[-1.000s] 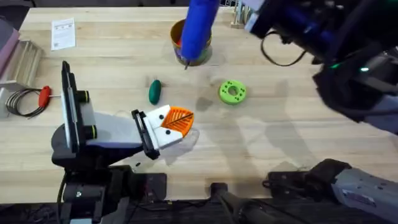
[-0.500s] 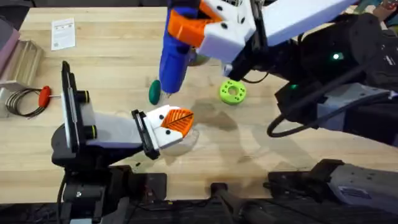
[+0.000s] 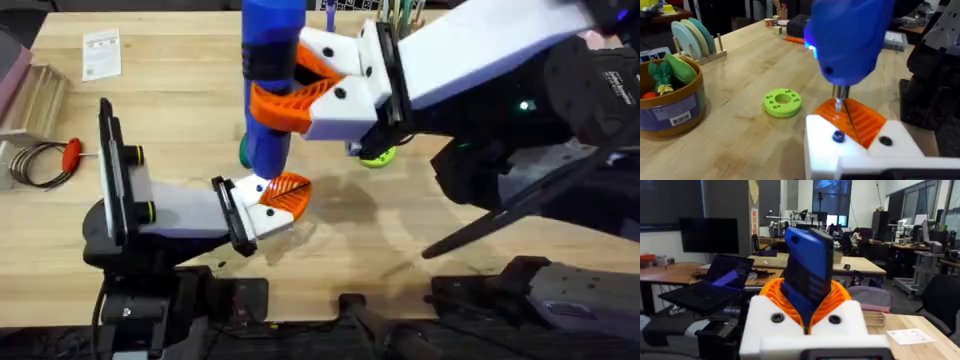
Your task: Pick up the gripper from the table and insert it into the empty holder that is missing its gripper. Then pick up a screw, insert it into the mounting hole, and use the screwdriver to tighten it. Finally, clean up the table by picking up the vegetable and placing it into the bucket.
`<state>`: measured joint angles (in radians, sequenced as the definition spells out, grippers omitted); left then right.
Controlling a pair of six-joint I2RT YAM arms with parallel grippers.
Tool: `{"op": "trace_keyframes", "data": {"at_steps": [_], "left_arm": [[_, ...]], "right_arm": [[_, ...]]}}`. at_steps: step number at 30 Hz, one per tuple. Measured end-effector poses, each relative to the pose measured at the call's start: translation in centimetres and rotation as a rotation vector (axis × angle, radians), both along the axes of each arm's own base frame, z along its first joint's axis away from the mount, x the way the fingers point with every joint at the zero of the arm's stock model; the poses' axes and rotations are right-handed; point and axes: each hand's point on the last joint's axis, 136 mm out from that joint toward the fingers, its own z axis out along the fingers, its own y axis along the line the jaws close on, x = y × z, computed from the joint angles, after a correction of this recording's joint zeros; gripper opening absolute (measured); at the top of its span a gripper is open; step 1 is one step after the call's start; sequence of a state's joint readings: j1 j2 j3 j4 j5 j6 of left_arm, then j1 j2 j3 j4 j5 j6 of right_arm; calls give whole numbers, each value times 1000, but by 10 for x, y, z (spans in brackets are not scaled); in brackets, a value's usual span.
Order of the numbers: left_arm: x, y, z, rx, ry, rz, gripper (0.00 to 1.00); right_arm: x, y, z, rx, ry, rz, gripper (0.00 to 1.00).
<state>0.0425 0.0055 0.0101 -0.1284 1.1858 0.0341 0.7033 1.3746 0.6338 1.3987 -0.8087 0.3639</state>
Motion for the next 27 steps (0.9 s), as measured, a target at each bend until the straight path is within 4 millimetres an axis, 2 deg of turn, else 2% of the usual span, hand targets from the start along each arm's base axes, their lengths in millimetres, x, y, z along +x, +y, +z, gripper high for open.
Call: {"op": "trace_keyframes", "data": {"at_steps": [9, 22, 27], "left_arm": [[0, 0, 0, 0, 0, 0, 9], [0, 0, 0, 0, 0, 0, 9], [0, 0, 0, 0, 1, 0, 9]], "right_arm": [[-14, 6, -2, -6, -64, 31, 23], [-17, 8, -2, -4, -88, 34, 23], [-14, 14, -10, -20, -71, 42, 23]]}}
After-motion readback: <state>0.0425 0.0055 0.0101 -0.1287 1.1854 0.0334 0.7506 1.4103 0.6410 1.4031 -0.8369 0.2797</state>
